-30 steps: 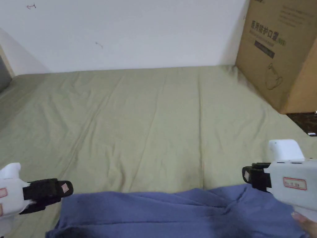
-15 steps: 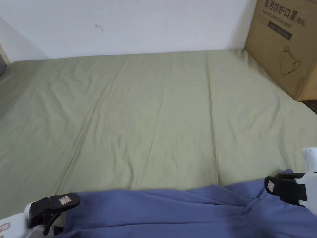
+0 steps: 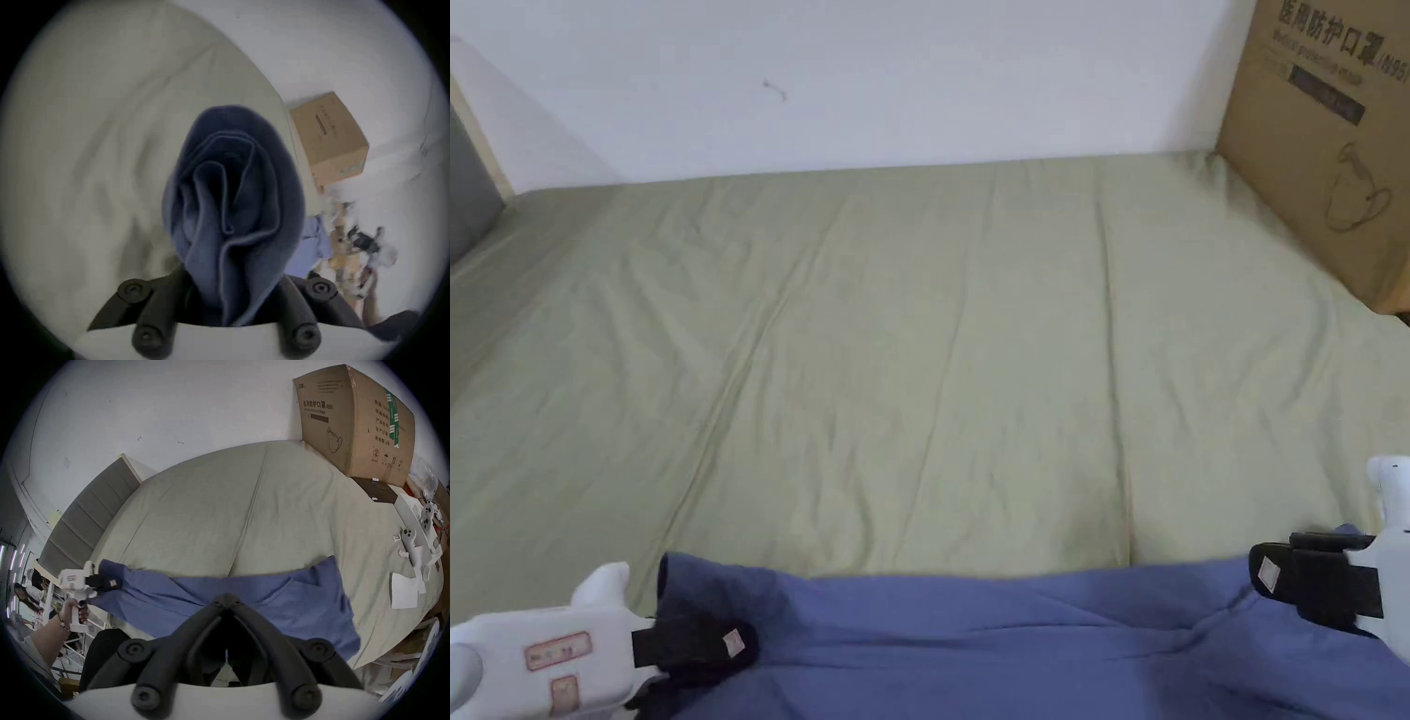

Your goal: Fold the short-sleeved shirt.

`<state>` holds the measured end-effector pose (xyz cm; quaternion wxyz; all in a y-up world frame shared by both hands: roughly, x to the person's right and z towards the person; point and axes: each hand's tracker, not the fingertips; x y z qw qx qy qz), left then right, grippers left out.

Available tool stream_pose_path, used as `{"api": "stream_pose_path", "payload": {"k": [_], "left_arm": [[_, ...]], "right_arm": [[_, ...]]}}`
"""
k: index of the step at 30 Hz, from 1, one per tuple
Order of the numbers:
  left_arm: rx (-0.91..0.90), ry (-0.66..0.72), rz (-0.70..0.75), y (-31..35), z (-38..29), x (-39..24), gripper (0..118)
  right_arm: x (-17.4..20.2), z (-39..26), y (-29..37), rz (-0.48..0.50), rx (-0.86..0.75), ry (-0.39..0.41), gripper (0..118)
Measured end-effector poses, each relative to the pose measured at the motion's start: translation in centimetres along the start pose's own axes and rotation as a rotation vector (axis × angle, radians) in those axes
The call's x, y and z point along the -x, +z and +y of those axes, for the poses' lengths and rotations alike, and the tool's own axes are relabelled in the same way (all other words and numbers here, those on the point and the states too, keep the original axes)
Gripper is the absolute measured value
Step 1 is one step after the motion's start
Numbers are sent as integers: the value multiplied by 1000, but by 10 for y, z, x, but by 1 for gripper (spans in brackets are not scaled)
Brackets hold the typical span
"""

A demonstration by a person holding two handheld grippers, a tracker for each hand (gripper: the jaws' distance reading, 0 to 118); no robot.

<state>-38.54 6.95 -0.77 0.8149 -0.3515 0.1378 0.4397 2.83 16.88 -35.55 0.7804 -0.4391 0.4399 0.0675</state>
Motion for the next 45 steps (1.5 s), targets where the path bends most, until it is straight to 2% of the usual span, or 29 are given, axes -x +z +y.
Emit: {"api": "stream_pose_path", "payload": {"k": [1,5,6,9,16,17,19,20,21,23,26,28,30,32,33,34,36,39,45], "left_arm": [[-35,-60,63,14,4,-11,1],[-131,-312,589,49,14,-35,1],[-126,-318,589,49,13,-34,1],[-77,-285,531,48,15,-46,1],[39,-262,224,-15,4,-121,4],[86,-244,181,-31,3,-130,10],[156,-228,166,-64,-2,-147,49],[191,-233,166,-80,-6,-154,65],[221,-219,152,-93,-9,-159,73],[233,-205,132,-115,-17,-170,73],[278,-155,11,-125,-20,-173,78],[252,-176,-58,-111,-19,-175,78],[200,-242,-27,-88,-18,-178,78],[145,-329,105,-69,-17,-179,77],[125,-359,156,-63,-17,-178,68],[111,-380,183,-58,-17,-174,50],[120,-377,165,-61,-19,-168,0],[189,-314,124,-81,-28,-158,0],[364,-297,121,-154,-55,-164,0]], "right_arm": [[0,0,1,3,-3,2,0],[-1,-2,4,23,-15,-1,0],[-2,-3,4,26,-17,-3,0],[-4,-7,6,41,-20,-15,0],[-4,-14,22,51,-34,-21,0],[-4,-14,24,48,-38,-19,0],[-6,-15,27,45,-44,-20,0],[-7,-16,28,44,-46,-24,0],[-8,-16,29,43,-49,-30,0],[-13,-19,29,46,-50,-44,0],[-14,-20,29,49,-46,-53,0],[-13,-20,28,46,-42,-48,0],[-12,-20,29,46,-45,-38,0],[-12,-19,28,46,-49,-29,0],[-12,-18,28,47,-51,-27,0],[-12,-17,28,49,-52,-25,0],[-12,-17,26,54,-53,-26,0],[-11,-18,25,58,-51,-30,0],[-10,-22,25,63,-26,-16,0]]}}
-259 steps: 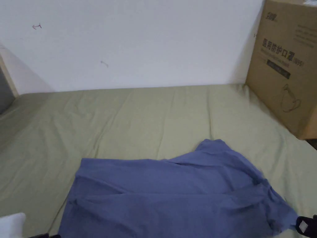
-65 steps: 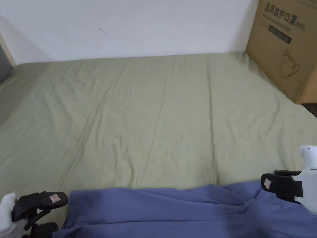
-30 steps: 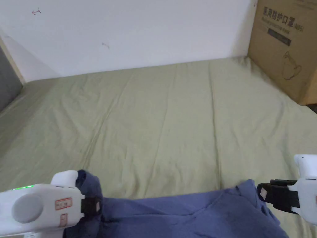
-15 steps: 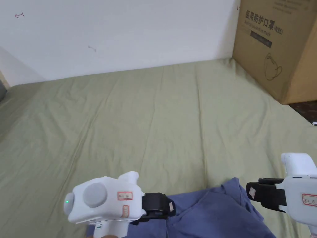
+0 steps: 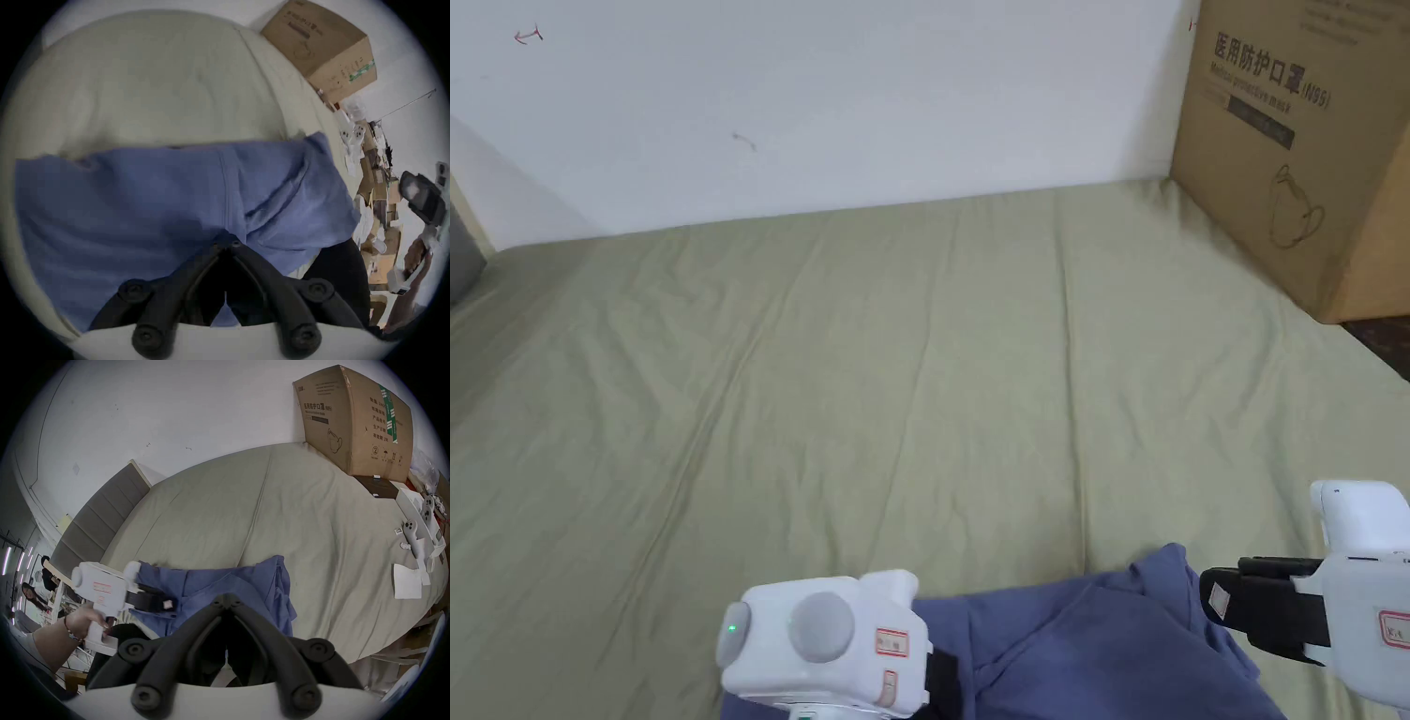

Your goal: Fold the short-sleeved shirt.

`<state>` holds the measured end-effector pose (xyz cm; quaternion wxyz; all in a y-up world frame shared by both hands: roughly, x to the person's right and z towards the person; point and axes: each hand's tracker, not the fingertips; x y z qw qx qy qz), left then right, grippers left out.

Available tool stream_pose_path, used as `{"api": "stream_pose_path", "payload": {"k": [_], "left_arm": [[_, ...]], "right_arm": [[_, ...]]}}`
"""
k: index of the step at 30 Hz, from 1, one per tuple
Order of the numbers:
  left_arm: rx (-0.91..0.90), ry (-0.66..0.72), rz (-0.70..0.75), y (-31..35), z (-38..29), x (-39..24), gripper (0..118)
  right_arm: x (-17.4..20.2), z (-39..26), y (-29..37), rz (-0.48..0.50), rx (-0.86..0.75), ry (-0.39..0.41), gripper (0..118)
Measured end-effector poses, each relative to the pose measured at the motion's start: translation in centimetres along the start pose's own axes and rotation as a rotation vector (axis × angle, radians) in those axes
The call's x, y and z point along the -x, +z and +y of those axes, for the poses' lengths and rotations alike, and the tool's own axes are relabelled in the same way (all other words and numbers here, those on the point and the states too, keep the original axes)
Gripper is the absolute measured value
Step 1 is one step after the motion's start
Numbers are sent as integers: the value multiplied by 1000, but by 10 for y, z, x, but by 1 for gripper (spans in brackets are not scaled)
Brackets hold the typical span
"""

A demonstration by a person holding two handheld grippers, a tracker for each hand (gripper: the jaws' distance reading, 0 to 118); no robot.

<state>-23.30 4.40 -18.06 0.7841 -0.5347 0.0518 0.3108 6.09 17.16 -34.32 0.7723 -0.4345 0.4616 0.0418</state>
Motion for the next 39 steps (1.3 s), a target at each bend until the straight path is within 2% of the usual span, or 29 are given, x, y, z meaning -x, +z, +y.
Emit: {"api": "stream_pose_path", "payload": {"k": [1,3,4,7,10,14,15,16,18,19,20,24,26,28,29,30,31,32,33,34,35,36,37,39], "left_arm": [[-4,-2,-6,-6,4,-2,0],[-18,99,-141,-3,6,6,0],[-19,115,-139,0,6,9,0],[-51,91,-244,30,4,25,0],[-162,147,-364,80,-6,62,0],[-278,272,-416,129,-19,139,1],[-290,298,-423,135,-23,155,10],[-310,313,-412,140,-26,171,27],[-315,318,-425,141,-33,188,89],[-324,326,-435,140,-35,198,99],[-331,342,-462,133,-36,206,101],[-285,426,-568,89,-38,228,101],[-227,464,-677,57,-40,228,101],[-270,426,-843,43,-38,216,101],[-231,422,-895,33,-36,209,100],[-189,423,-887,24,-33,202,98],[-171,410,-889,17,-30,196,91],[-184,384,-869,14,-27,192,73],[-185,364,-811,14,-25,197,24],[-184,388,-712,12,-24,200,11],[-156,406,-576,7,-22,203,10],[-162,427,-662,9,-27,207,10],[-185,414,-687,21,-25,199,10],[-170,331,-499,37,-15,177,10]], "right_arm": [[-1,0,0,1,3,-5,0],[-1,1,2,-2,-1,-13,0],[-2,1,3,-7,-4,-14,0],[-3,5,5,-10,-15,-17,0],[-4,9,4,-1,-21,-22,0],[-1,14,-2,-1,-11,-25,0],[1,14,-4,-2,-5,-23,0],[2,15,-6,-4,1,-21,0],[3,14,-12,-13,19,-7,0],[5,15,-14,-28,23,6,0],[7,16,-15,-48,20,18,0],[9,22,-18,-57,29,28,0],[12,25,-20,-82,39,46,0],[14,27,-23,-95,56,58,0],[15,29,-25,-96,68,63,0],[18,31,-28,-96,80,68,0],[20,33,-31,-94,90,74,0],[22,34,-34,-92,96,82,0],[25,34,-37,-90,100,89,0],[27,35,-40,-84,103,94,0],[29,35,-43,-75,106,97,0],[31,35,-45,-63,107,98,0],[32,35,-47,-52,108,96,0],[34,33,-51,-31,108,93,0]]}}
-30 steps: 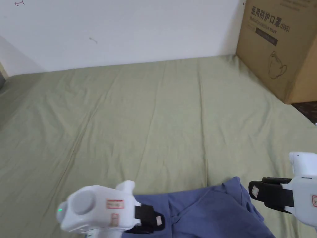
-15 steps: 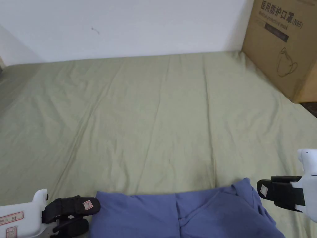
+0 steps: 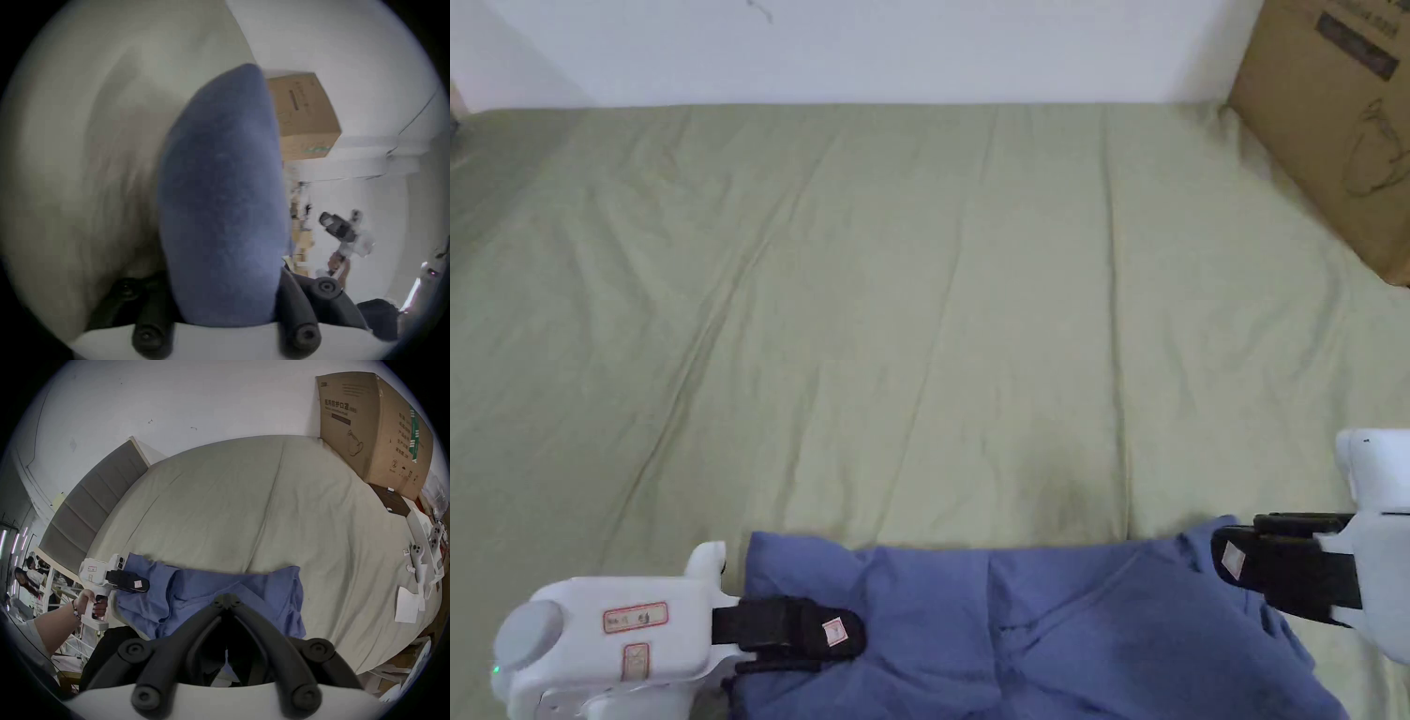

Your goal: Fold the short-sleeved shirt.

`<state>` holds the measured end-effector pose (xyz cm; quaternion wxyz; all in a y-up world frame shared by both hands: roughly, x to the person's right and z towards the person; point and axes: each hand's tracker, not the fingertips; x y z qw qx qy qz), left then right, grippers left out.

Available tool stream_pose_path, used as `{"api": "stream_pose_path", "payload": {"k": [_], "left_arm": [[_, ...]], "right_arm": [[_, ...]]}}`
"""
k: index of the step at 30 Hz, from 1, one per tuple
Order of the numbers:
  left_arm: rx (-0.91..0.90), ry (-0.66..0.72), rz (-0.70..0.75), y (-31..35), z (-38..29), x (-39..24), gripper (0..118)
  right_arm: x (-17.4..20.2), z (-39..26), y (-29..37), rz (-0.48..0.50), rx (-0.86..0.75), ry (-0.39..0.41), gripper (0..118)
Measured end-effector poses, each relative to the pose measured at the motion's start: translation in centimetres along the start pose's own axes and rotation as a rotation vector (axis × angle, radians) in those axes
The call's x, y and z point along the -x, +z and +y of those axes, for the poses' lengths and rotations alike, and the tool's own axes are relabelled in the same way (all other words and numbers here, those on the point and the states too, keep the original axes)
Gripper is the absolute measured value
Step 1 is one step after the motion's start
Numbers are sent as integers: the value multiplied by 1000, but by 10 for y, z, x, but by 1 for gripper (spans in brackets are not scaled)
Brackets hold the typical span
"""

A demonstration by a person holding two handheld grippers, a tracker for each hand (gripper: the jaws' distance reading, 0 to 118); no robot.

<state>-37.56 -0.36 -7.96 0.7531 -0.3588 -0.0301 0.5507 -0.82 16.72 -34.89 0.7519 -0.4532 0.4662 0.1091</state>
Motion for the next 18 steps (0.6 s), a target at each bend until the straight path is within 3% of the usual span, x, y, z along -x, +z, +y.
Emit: {"api": "stream_pose_path", "payload": {"k": [5,7,10,12,18], "left_arm": [[-123,-247,253,50,-7,-76,10],[-249,-264,357,76,-17,-105,10],[-314,-409,713,89,-23,-138,10],[-274,-423,729,87,-22,-148,10],[-174,-247,503,15,-13,-164,10]], "right_arm": [[3,-3,0,39,-6,-9,0],[-1,-4,2,57,-10,-12,0],[-1,-6,7,72,-27,-11,0],[-3,-8,11,83,-43,-13,0],[-9,-16,26,83,-83,-12,0]]}}
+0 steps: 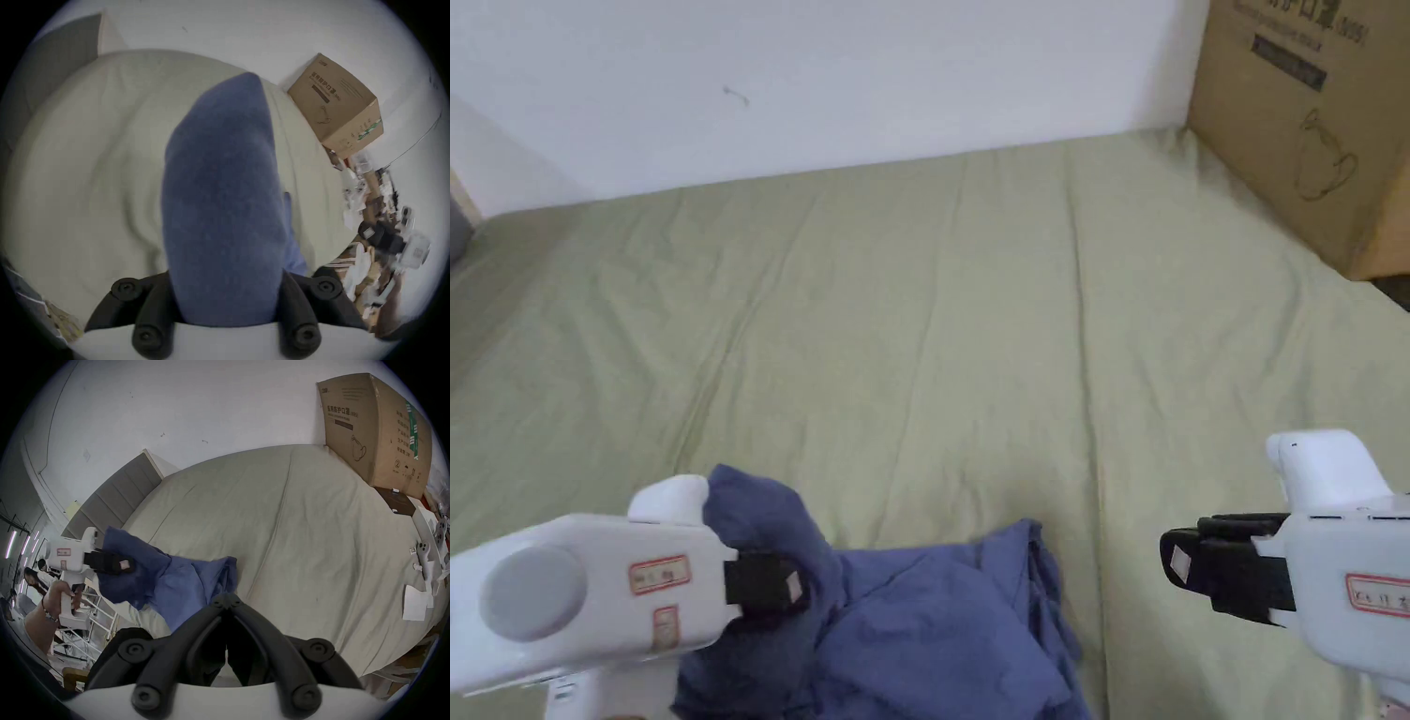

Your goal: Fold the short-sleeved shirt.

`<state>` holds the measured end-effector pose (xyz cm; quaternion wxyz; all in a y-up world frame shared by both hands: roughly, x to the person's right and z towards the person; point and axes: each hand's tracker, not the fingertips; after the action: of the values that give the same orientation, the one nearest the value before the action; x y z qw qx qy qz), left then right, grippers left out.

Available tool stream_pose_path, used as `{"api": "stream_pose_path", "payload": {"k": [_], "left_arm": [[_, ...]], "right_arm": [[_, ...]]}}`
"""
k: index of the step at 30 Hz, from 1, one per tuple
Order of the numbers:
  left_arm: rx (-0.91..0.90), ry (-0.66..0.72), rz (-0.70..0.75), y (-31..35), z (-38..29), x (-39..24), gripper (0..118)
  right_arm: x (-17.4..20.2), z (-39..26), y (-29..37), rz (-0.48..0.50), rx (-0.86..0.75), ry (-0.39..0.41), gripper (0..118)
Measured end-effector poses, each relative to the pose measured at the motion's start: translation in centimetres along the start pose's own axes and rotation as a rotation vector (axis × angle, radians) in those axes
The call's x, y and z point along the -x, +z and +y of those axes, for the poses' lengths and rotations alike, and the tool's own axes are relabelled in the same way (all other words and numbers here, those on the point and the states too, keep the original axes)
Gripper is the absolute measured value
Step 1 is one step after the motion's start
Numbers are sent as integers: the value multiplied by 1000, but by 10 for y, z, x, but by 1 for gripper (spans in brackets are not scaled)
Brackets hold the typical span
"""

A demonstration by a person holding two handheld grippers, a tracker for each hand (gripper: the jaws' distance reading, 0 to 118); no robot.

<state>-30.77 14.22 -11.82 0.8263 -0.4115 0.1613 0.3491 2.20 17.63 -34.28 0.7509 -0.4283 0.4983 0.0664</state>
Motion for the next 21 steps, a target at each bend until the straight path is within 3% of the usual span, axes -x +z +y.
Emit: {"api": "stream_pose_path", "payload": {"k": [2,6,7,11,14,18,20,21], "left_arm": [[53,17,-28,-30,3,-20,18],[125,104,-156,-87,4,-44,86],[153,142,-202,-97,3,-49,89],[193,138,-331,-107,0,-64,89],[80,68,-390,-82,-1,-65,91],[-32,-49,-214,-50,3,-62,98],[18,-83,-139,-48,4,-59,85],[48,-91,-153,-51,4,-57,54]], "right_arm": [[-5,-2,6,-2,-6,-11,0],[-16,-6,17,-21,-17,-32,0],[-19,-7,19,-26,-19,-38,0],[-31,-11,27,-38,-31,-71,0],[-39,-12,29,-36,-45,-97,0],[-44,-12,29,-32,-58,-126,0],[-46,-12,29,-36,-64,-132,0],[-51,-12,28,-38,-67,-135,0]]}}
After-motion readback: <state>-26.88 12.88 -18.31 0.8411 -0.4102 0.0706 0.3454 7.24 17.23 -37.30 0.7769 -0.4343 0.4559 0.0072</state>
